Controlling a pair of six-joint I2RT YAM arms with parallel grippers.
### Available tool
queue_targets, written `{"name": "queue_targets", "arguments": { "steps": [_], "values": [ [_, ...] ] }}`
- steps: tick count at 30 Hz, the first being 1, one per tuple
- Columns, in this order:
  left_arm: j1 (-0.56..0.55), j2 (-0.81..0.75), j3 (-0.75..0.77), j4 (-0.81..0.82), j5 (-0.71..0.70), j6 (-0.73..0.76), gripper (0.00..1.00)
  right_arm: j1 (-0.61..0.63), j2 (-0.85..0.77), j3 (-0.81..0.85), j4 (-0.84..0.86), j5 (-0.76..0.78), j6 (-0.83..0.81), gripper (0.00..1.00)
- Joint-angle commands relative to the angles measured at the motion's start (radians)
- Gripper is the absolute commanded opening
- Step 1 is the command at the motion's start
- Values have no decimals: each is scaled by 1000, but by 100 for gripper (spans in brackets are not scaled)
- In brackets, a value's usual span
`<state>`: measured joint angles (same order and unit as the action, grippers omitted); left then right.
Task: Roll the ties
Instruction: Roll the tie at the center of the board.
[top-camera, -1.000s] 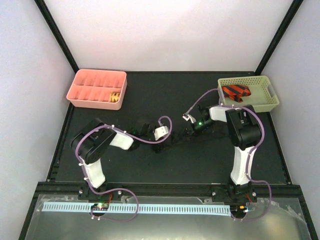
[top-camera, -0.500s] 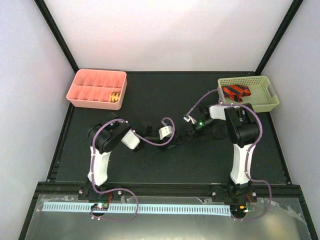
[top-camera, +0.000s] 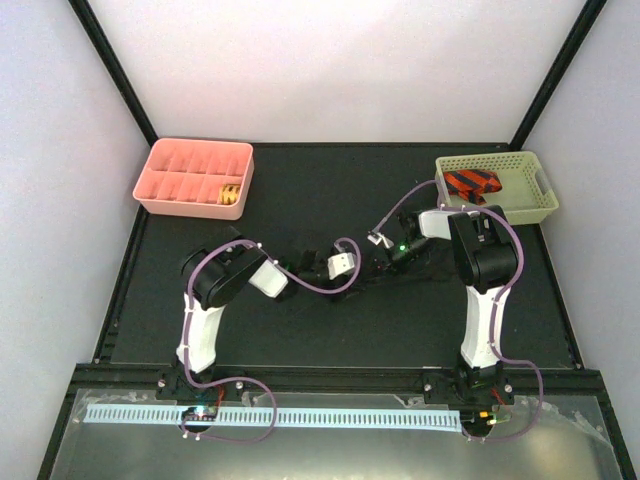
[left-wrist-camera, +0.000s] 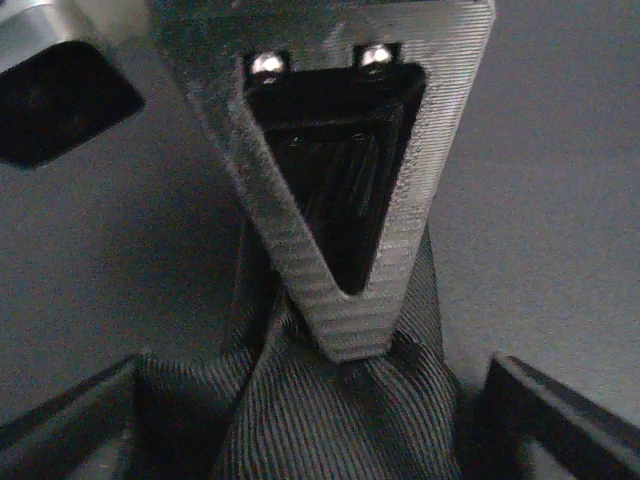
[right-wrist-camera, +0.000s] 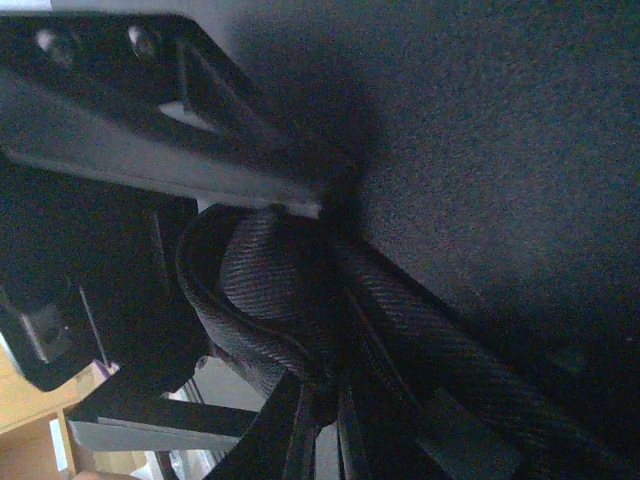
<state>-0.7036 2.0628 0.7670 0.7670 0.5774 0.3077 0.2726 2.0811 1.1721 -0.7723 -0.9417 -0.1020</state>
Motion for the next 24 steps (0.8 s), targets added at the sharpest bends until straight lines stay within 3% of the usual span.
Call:
{"name": "queue_targets", "arguments": {
  "steps": [1, 12, 20, 24],
  "values": [
    [21, -14, -55, 109, 90, -33, 98, 7, 56, -13, -8, 191, -20, 2],
    [26, 64, 44, 12, 154, -3, 95, 6, 86, 36, -78, 209, -92, 2],
    [15, 65, 80, -100, 105, 30, 63, 6, 98, 66, -104, 205, -103, 2],
    [11, 36, 91, -242, 59, 20, 52, 6, 87, 69, -107, 178, -107, 3]
  ]
}}
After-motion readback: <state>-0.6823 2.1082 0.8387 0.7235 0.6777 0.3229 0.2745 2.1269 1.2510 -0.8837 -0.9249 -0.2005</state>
